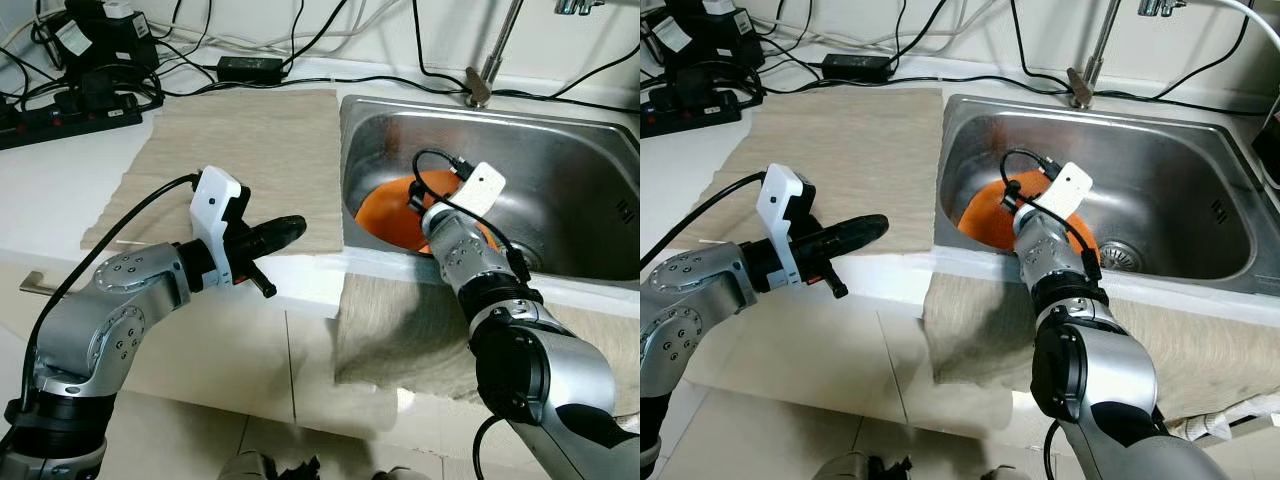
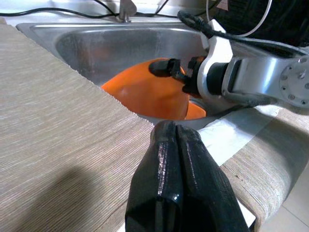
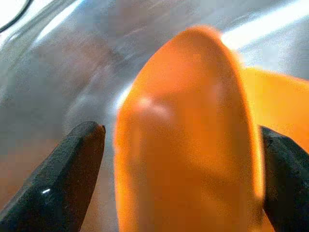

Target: Kitchen organization

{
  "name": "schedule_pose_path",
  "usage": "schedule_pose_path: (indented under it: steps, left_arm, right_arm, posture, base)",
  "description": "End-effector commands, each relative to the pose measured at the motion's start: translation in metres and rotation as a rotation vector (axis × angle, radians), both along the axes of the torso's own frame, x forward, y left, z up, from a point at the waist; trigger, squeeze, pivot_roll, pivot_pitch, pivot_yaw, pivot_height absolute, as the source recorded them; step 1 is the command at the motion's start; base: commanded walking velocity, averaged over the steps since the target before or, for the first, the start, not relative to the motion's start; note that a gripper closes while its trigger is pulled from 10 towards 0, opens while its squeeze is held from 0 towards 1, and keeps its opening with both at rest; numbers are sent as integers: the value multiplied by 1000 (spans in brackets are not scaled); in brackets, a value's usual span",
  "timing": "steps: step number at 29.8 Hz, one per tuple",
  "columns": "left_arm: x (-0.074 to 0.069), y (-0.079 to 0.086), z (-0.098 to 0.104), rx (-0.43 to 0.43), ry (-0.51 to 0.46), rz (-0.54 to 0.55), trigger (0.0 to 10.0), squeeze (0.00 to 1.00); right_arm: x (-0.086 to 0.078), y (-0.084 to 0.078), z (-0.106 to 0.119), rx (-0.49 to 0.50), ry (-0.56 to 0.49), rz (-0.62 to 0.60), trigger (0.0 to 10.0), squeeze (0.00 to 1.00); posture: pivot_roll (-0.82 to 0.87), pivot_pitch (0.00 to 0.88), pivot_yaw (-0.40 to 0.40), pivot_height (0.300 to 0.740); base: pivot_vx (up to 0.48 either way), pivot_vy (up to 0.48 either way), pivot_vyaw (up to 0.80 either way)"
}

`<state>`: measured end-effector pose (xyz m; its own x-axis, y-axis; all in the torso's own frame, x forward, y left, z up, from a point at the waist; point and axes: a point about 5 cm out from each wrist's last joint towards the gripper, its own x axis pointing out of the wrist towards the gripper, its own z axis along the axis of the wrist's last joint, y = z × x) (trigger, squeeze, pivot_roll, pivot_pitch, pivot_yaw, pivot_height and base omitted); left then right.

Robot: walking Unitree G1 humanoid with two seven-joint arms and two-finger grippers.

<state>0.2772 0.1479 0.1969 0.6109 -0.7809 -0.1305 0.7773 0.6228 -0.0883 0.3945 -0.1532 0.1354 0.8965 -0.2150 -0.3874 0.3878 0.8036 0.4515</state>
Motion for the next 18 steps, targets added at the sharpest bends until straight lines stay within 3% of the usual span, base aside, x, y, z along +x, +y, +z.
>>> schedule_pose_path:
  steps: [1, 11, 18]
  left_arm:
    - [1, 0, 1, 22, -9, -9, 10000, 0]
    - [2, 1, 1, 24, -13, -9, 10000, 0]
    - [3, 1, 1, 22, -16, -3, 10000, 0]
  right_arm:
    - [-3, -9, -2, -36, 43, -68, 10000, 0]
    - [-13, -28, -11, -228, 92, -163, 10000, 0]
    - [-6, -18, 5, -389, 2, -63, 10000, 0]
  posture:
    - [116, 25, 14, 740]
    - [109, 28, 15, 740]
    - [113, 27, 12, 740]
  base:
    - [0, 0, 0]
    - [0, 0, 0]
    - [0, 0, 0]
